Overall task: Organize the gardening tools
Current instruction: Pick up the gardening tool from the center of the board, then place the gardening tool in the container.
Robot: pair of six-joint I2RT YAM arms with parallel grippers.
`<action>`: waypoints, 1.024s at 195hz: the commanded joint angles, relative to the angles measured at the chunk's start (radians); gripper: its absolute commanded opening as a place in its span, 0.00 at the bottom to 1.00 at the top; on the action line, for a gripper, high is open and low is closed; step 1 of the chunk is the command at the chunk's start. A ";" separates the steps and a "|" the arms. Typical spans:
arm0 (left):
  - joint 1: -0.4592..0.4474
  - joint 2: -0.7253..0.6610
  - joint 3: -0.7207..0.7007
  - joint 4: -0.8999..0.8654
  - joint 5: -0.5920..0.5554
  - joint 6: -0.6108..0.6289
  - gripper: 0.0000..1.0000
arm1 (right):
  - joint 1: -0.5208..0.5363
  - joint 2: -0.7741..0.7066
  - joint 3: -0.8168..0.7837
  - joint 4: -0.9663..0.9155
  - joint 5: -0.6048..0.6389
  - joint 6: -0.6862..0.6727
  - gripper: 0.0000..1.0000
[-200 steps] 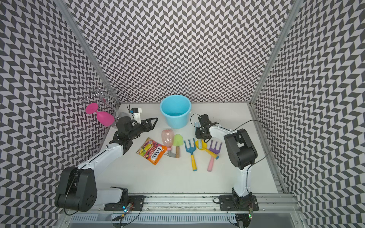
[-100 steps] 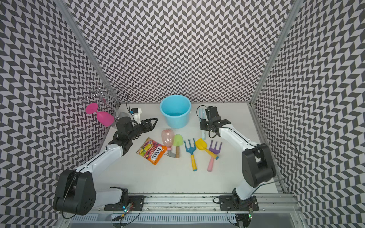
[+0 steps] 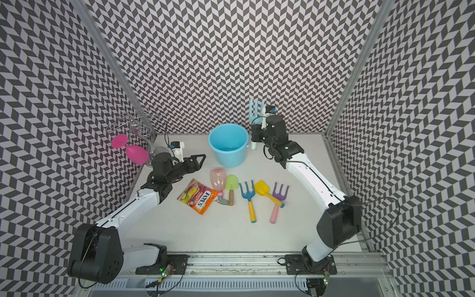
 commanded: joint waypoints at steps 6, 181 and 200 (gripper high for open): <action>-0.007 -0.043 -0.023 -0.015 -0.014 0.015 0.79 | 0.026 0.124 0.093 0.163 -0.028 -0.026 0.11; -0.007 -0.113 -0.077 -0.064 -0.045 0.039 0.79 | 0.081 0.518 0.160 0.471 -0.113 -0.055 0.15; -0.007 -0.115 -0.082 -0.062 -0.048 0.039 0.79 | 0.081 0.545 0.187 0.441 -0.116 -0.054 0.15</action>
